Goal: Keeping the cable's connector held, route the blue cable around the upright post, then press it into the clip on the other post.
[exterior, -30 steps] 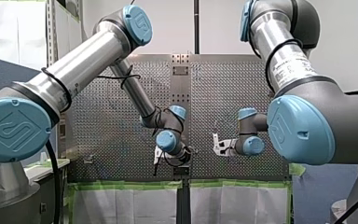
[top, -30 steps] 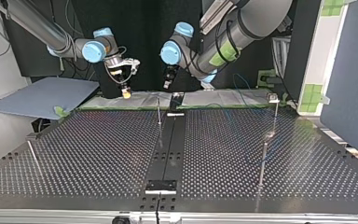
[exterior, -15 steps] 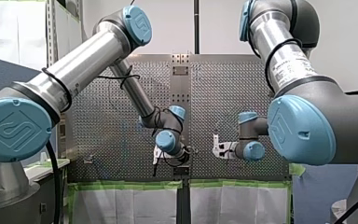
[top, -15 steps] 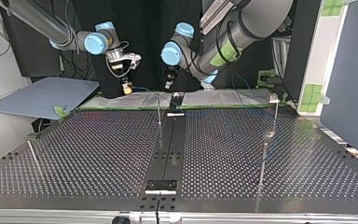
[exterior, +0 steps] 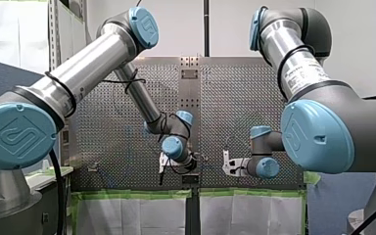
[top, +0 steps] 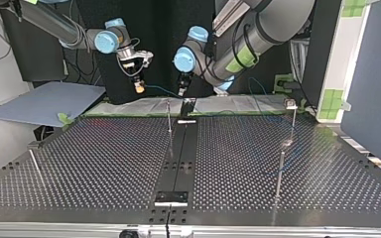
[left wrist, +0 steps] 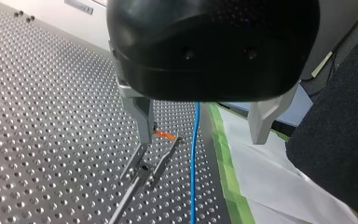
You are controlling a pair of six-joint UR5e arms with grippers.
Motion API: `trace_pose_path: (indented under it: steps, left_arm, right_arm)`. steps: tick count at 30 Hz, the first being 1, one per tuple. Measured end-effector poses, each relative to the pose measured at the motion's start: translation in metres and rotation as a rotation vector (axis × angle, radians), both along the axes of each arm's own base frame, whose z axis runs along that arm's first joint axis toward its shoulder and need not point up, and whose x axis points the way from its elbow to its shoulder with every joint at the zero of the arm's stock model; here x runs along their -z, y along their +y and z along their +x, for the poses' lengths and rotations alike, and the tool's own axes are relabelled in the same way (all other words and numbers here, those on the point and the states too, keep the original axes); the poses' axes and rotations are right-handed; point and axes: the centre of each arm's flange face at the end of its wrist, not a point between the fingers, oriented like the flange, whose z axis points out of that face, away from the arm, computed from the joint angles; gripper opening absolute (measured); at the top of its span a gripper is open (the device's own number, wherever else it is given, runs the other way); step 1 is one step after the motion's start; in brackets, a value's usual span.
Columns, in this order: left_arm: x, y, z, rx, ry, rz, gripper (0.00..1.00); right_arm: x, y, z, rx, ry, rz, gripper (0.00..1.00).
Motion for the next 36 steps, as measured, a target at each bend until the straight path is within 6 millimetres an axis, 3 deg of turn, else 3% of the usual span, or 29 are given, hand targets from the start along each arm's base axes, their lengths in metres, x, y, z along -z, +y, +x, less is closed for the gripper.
trace_pose_path:
  steps: [6,18,26,31,36]
  left_arm:
    - [-0.017,0.007,0.001,-0.04,0.013,0.019,1.0]
    - [-0.091,0.026,0.005,-0.137,-0.036,0.116,1.0]
    - [-0.131,0.026,0.024,-0.162,-0.064,0.178,1.0]
    - [-0.137,0.019,0.031,-0.129,-0.052,0.205,1.0]
    - [-0.124,0.014,0.037,-0.105,-0.024,0.269,1.0]
  right_arm:
    - [0.002,0.001,0.002,-0.01,0.0,-0.006,0.0]
    - [0.002,0.007,0.012,-0.083,0.001,-0.03,0.0]
    - [0.007,0.017,0.021,-0.158,0.024,-0.046,0.0]
    - [0.011,0.021,0.023,-0.168,0.033,-0.046,0.0]
    - [0.015,0.023,0.023,-0.17,0.038,-0.041,0.0]
